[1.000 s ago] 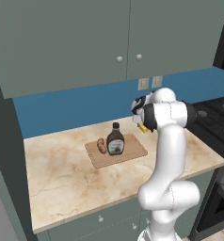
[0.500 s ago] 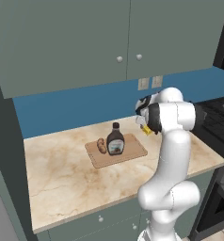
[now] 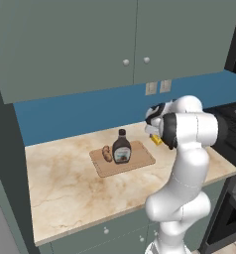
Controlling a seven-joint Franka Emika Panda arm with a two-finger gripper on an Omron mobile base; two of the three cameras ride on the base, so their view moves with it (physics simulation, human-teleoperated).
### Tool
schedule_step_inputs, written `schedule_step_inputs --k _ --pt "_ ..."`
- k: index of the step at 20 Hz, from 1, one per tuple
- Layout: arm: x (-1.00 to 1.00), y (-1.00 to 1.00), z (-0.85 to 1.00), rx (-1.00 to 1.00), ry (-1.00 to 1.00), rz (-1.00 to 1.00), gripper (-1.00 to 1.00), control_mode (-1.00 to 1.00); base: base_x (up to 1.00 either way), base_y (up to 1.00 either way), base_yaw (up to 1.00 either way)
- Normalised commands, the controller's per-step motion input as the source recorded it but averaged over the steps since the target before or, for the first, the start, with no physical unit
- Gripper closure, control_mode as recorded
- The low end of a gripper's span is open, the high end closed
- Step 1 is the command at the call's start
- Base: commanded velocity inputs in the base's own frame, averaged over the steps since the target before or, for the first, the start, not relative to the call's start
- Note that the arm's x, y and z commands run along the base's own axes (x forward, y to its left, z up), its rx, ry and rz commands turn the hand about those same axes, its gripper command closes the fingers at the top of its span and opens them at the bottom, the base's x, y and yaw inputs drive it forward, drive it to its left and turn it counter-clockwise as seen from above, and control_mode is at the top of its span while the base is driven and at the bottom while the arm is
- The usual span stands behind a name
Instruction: Retrieve the reheated potato from the microwave, then place the potato, cheese, and condiment on the cutting board.
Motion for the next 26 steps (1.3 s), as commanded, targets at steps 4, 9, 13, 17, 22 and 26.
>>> schedule_step_inputs --k 4,9,13,17,22,26 --pt "-0.3 0.17 0.26 0.02 -0.11 0.03 1.0 -1.0 0.0 0.0 0.0" --pt "-0.22 0.14 0.28 0.03 -0.04 0.05 1.0 -1.0 0.0 0.0 0.0" --pt "-0.22 0.07 0.23 0.03 0.0 0.04 1.0 -1.0 0.0 0.0 0.0" --pt "-0.24 0.14 0.19 0.03 0.0 0.01 1.0 -1.0 0.0 0.0 0.0" --pt "-0.15 0.16 0.15 0.04 0.0 0.0 1.0 -1.0 0.0 0.0 0.0" --pt "-0.1 0.18 0.07 0.05 0.05 0.0 1.0 -1.0 0.0 0.0 0.0"
